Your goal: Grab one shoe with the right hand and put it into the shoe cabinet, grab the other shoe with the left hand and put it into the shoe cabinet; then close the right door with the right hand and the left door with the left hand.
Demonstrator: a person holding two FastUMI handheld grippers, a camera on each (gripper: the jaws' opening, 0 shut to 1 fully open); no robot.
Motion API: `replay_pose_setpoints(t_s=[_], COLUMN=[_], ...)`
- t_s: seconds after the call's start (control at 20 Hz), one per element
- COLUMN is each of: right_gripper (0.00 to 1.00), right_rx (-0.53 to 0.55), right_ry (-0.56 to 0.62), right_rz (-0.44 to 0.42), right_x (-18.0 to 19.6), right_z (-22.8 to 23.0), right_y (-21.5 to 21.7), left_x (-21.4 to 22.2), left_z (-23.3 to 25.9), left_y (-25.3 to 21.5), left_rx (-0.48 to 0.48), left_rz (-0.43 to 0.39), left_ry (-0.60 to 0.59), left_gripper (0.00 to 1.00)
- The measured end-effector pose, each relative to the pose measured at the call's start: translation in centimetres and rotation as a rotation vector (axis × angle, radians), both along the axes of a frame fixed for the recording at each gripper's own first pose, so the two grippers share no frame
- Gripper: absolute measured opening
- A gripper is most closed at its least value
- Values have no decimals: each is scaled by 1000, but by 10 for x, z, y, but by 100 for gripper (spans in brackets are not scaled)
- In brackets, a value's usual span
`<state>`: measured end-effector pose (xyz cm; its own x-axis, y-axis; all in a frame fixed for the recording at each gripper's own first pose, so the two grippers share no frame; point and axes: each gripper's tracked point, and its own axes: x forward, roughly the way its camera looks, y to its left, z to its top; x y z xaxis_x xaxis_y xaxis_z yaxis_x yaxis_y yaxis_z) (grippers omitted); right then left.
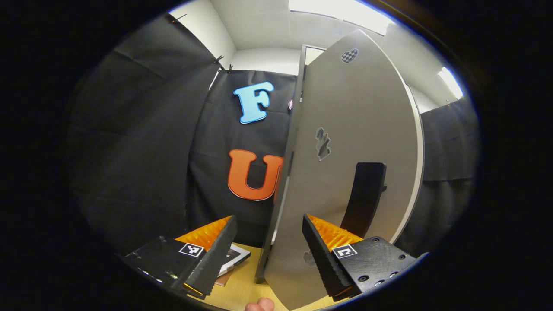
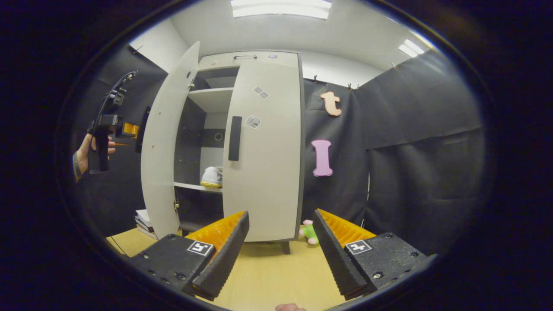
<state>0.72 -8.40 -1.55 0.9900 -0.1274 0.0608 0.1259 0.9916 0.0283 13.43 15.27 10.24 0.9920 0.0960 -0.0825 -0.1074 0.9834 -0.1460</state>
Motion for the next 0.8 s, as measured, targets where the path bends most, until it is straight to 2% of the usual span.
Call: replay_pose_setpoints(t_s=[0.25, 0.45, 0.65, 0.7, 0.8], right_gripper=[96, 96, 96, 100, 96], right_rx=[8, 11, 27, 28, 30], right_ry=[9, 17, 21, 25, 26], right_rz=[-27, -43, -55, -55, -55], right_x=[4, 6, 3, 3, 0], right_z=[-2, -5, -9, -10, -10], right_y=[-15, -25, -33, -33, -33], left_x=[25, 56, 63, 62, 56], left_z=[0, -15, -20, -19, -16], left_y=[-53, -92, -80, -74, -60], left_rx=[6, -4, -29, -33, -38], left_rz=[-70, -132, -73, -53, -26], left_ry=[-9, 29, 25, 25, 20], left_gripper=[92, 93, 93, 93, 93])
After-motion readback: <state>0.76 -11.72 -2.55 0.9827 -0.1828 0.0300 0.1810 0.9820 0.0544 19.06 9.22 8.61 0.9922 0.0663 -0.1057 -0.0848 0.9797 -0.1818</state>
